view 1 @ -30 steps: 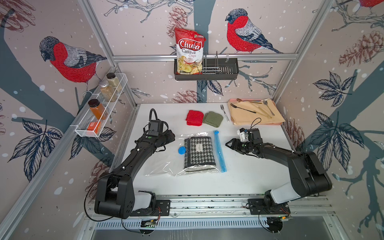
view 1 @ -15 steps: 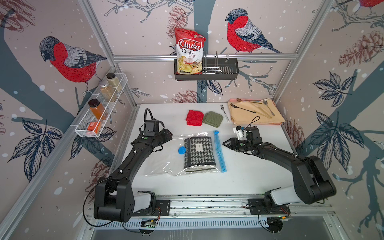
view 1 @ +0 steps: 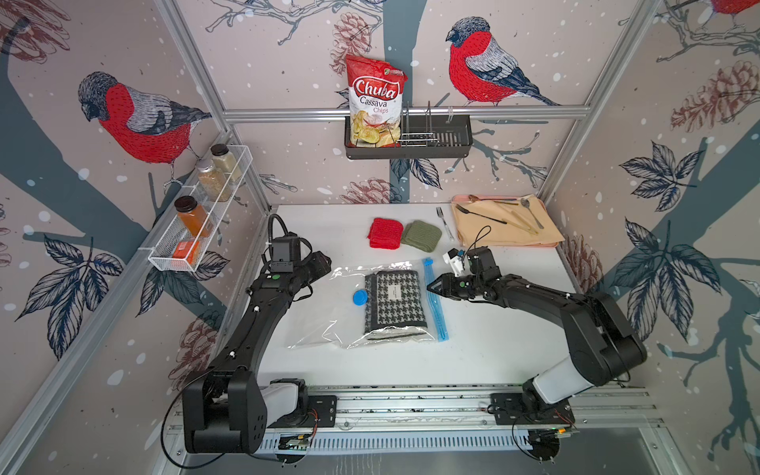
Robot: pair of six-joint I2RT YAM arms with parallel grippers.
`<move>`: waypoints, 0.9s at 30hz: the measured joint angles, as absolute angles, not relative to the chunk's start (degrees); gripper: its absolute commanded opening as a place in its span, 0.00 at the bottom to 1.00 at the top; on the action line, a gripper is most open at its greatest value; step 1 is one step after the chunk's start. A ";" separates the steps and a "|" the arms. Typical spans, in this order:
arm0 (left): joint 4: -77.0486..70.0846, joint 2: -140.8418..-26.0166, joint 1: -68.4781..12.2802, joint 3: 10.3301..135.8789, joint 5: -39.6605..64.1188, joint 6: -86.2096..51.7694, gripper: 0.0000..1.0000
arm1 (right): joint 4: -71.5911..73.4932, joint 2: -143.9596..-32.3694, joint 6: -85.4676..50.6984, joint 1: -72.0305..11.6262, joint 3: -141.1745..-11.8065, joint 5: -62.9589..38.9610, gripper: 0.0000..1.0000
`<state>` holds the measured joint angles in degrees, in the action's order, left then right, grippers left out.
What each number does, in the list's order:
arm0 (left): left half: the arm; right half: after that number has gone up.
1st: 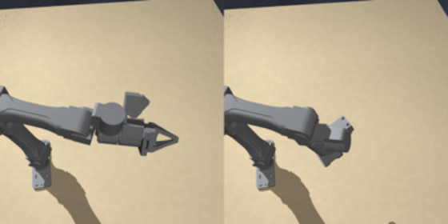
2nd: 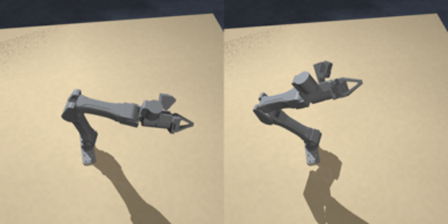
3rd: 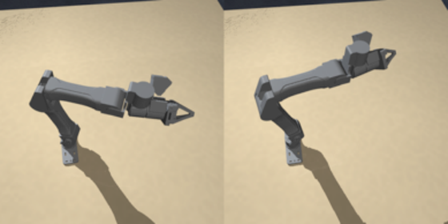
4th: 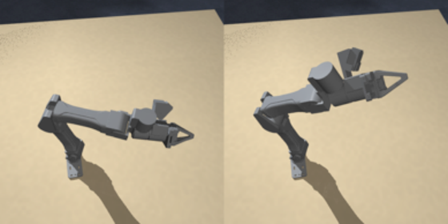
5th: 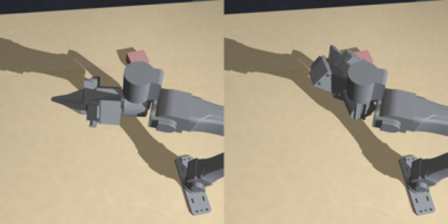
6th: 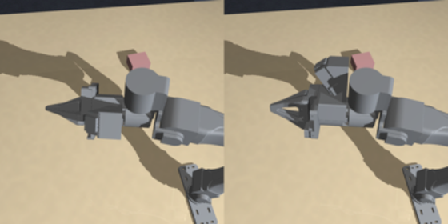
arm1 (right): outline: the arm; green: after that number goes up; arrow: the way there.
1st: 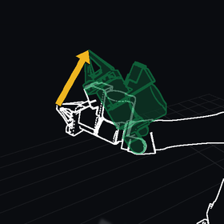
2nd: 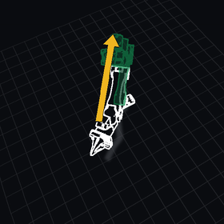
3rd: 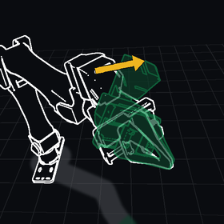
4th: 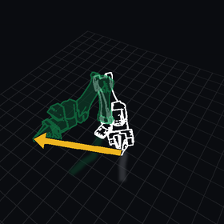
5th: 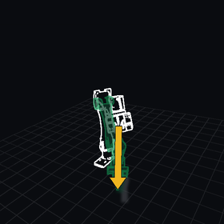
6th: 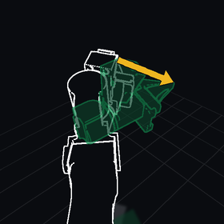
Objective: Take the scarf out of the vacuum bag
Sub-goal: Adjust the vacuum bag at the center of the board.
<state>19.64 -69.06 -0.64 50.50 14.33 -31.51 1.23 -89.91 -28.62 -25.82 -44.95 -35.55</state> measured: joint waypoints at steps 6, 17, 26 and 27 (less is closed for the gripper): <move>18.37 -69.89 -0.25 50.04 17.69 -31.51 0.56 | -0.36 -91.92 -28.23 -26.20 -45.52 -33.15 0.31; 17.43 -73.25 -0.64 48.47 21.87 -30.48 0.54 | 1.10 -94.02 -28.47 -24.77 -44.47 -34.46 0.04; 20.64 -76.09 -2.85 48.66 18.98 -27.46 0.56 | 1.65 -89.65 -28.67 -18.72 -42.00 -35.44 0.00; 20.93 -76.14 -2.85 48.77 18.17 -27.14 0.56 | 1.63 -89.60 -28.64 -18.68 -41.98 -35.44 0.01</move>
